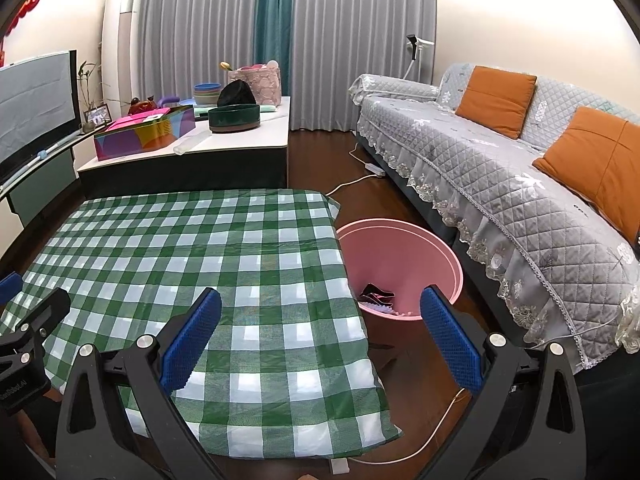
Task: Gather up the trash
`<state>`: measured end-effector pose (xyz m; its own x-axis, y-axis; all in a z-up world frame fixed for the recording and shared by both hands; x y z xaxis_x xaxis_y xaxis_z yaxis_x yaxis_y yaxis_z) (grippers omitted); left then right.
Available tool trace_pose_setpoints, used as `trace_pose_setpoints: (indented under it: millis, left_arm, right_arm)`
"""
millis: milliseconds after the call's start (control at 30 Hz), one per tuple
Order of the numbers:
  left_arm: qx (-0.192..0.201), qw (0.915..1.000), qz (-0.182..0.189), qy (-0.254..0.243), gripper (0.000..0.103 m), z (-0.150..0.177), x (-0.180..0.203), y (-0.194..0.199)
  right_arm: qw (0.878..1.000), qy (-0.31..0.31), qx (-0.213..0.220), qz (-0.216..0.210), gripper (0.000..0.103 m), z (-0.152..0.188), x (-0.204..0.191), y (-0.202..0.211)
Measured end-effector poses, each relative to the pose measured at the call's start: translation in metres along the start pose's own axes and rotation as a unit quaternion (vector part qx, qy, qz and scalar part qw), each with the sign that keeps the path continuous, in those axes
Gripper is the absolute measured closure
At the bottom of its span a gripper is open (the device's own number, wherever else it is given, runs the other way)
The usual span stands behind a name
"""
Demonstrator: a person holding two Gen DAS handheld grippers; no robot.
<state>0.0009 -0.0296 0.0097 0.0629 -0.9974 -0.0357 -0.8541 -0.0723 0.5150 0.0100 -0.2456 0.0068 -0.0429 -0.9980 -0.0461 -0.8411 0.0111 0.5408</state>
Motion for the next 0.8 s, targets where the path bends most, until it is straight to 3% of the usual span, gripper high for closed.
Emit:
trace_pose_setpoints:
  millis: [800]
  left_arm:
    - [-0.016,0.9999,0.003,0.002,0.008,0.0068,0.0041,-0.0066]
  right_arm:
    - [1.000,-0.005,0.002,0.000,0.005,-0.0003,-0.0028,0.0011]
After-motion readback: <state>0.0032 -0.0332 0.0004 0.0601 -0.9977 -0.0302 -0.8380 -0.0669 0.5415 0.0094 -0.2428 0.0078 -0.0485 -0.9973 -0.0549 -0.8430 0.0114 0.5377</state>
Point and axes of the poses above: each gripper's, at about its wrist camera, not at the fingertips, and y roughly against the way its jaws point, x to its right, z to its underside, the point moved 8 cm from there along -y, roughly the way its jaws point, and after that the axes turned 6 degrees about -z, right-handed, at the moved point
